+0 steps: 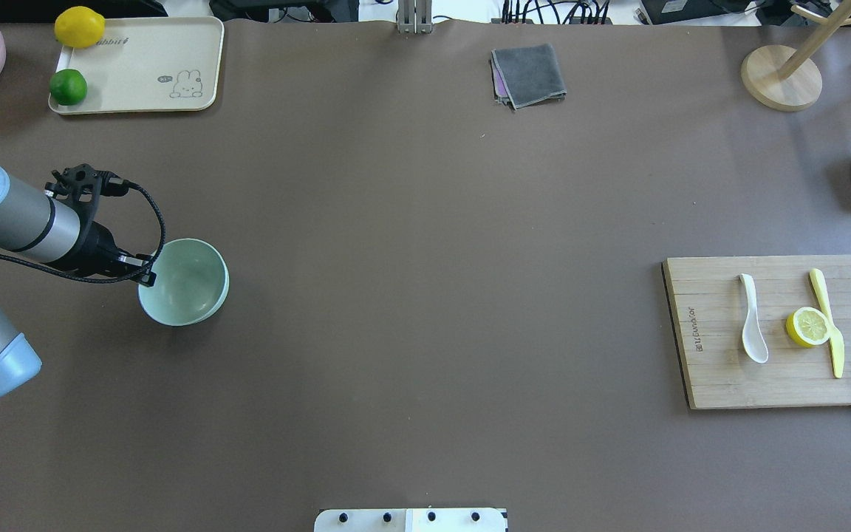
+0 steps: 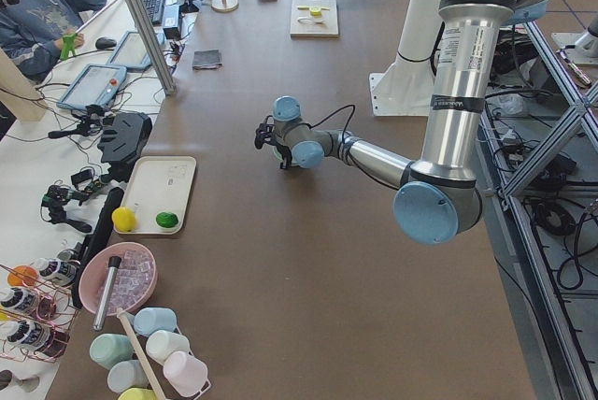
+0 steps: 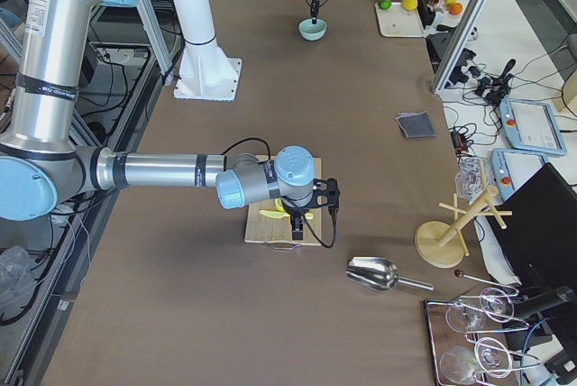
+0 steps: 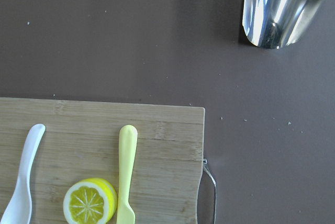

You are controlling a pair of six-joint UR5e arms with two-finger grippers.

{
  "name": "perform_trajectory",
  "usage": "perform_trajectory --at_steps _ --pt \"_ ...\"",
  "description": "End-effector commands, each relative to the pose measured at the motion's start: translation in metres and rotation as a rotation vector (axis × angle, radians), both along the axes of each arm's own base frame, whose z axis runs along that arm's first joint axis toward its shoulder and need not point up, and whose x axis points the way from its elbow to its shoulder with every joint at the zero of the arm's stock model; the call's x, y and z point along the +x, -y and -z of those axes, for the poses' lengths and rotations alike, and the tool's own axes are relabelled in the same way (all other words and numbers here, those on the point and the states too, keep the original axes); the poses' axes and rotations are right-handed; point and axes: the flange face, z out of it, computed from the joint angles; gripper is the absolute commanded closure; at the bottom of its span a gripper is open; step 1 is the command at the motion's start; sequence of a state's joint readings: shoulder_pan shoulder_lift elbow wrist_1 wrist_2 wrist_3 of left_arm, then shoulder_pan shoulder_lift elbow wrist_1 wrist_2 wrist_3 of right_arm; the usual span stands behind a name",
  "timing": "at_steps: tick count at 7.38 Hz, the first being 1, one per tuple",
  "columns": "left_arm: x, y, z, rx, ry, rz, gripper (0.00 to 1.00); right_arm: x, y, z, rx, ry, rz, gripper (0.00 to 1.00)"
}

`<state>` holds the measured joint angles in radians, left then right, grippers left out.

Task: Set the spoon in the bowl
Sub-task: 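Reach the left gripper to the pale green bowl and grasp its rim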

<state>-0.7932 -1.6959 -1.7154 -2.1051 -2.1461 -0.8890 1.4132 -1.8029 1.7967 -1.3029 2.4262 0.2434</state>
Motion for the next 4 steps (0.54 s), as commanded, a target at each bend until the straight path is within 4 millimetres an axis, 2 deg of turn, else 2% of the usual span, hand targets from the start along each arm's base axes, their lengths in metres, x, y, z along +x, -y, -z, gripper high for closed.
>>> perform_trajectory --at_steps 1,2,3,4 --pt "0.009 0.009 0.058 -0.066 0.004 0.037 1.00 -0.015 0.004 0.023 -0.040 0.010 -0.037 0.05" --pt "0.012 0.014 0.107 -0.082 0.009 0.055 1.00 -0.035 0.004 0.047 -0.077 0.021 -0.061 0.06" --pt "0.025 0.012 0.142 -0.130 -0.012 0.085 1.00 -0.058 0.005 0.060 -0.115 0.017 -0.066 0.06" --pt "0.067 -0.011 0.169 -0.167 -0.026 0.063 1.00 -0.090 0.000 0.068 -0.146 -0.003 -0.051 0.05"
